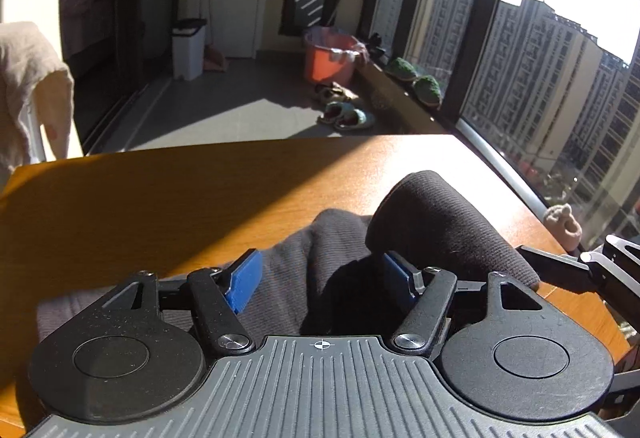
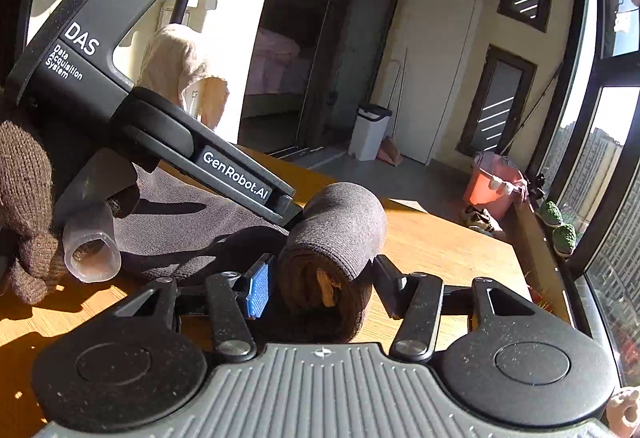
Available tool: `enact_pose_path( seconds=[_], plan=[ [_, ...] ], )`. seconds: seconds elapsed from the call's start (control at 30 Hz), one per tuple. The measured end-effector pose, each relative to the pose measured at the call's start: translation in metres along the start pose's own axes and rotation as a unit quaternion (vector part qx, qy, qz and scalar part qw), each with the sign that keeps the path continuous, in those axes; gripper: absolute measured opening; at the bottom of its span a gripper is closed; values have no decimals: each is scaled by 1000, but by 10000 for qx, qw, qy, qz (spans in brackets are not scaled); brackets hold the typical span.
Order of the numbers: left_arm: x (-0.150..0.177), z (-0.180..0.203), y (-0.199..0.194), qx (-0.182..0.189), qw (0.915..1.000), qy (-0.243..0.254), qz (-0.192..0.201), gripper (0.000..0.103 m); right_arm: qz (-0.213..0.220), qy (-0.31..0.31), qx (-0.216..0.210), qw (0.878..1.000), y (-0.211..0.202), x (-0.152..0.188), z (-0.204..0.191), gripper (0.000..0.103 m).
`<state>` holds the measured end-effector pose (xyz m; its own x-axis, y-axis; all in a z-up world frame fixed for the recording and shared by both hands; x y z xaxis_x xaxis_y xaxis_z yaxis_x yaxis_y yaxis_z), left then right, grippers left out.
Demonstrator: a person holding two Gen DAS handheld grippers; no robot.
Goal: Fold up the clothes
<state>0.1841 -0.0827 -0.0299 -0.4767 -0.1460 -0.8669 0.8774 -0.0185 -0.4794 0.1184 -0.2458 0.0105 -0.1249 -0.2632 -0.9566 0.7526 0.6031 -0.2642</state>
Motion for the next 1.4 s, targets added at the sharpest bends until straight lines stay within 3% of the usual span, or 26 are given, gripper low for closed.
enact_pose_path(
  seconds=[0.1,0.17,0.27,0.4,0.43,0.5,0.53,0.6,0.7,0.87,1.0,1.13,1.23,1.33,1.4],
  plan=[
    [8,-6,0,41,9999,-58,80,67,101,854,-256,9960,-20,-2,33,66],
    [7,-4,1,75,9999,-113,94,70,141,1377,-179,9902,-24,-3,53,66],
    [5,-3,3,92,9999,-68,88,73,-12,1596,198,9870,-13,7,71,66],
    [10,-15,-4,218,9997,-59,77,75,-249,1613,1165,9797,7,30,91,65],
    [12,-18,-7,241,9997,-70,77,75,-281,1703,1290,9765,8,34,97,63],
    [13,-21,-8,223,9997,-76,82,75,-326,1834,1416,9723,7,44,107,47],
    [12,-22,-8,223,9997,-97,76,75,-338,1809,1438,9723,6,47,108,45],
    [10,-21,-7,219,9996,-172,57,78,-317,1622,1424,9759,4,45,107,37],
    [7,-19,-9,253,9990,-359,5,78,-312,871,1384,9861,3,42,95,32],
    [-13,13,-18,984,9937,-528,40,68,-491,-705,1207,9890,8,39,64,32],
    [-31,64,2,1816,9806,-729,-95,64,-502,-1007,1100,9875,14,35,57,32],
    [-31,97,43,2268,9649,-1203,-547,60,-468,-453,972,9931,9,35,71,32],
    [-17,102,74,2061,9644,-1360,-944,61,-382,54,806,9960,-1,33,85,33],
    [-6,102,82,2103,9621,-1443,-962,63,-218,912,646,9935,-14,32,105,42],
    [-4,98,82,2130,9600,-1547,-955,63,-86,1753,531,9830,-22,34,122,58]
  ],
)
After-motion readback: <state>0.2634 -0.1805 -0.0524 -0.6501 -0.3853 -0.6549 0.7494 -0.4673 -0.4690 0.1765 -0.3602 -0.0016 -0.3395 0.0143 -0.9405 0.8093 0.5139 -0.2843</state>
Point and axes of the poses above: each gripper's, at about its wrist camera, not at the fingertips, and y roughly the way its jaws point, z to its right, x to its underside, the point moved 3 cm from there along y, roughly the way its jaws point, and after that the axes turned 12 degrees about z, right-handed, at the moved point
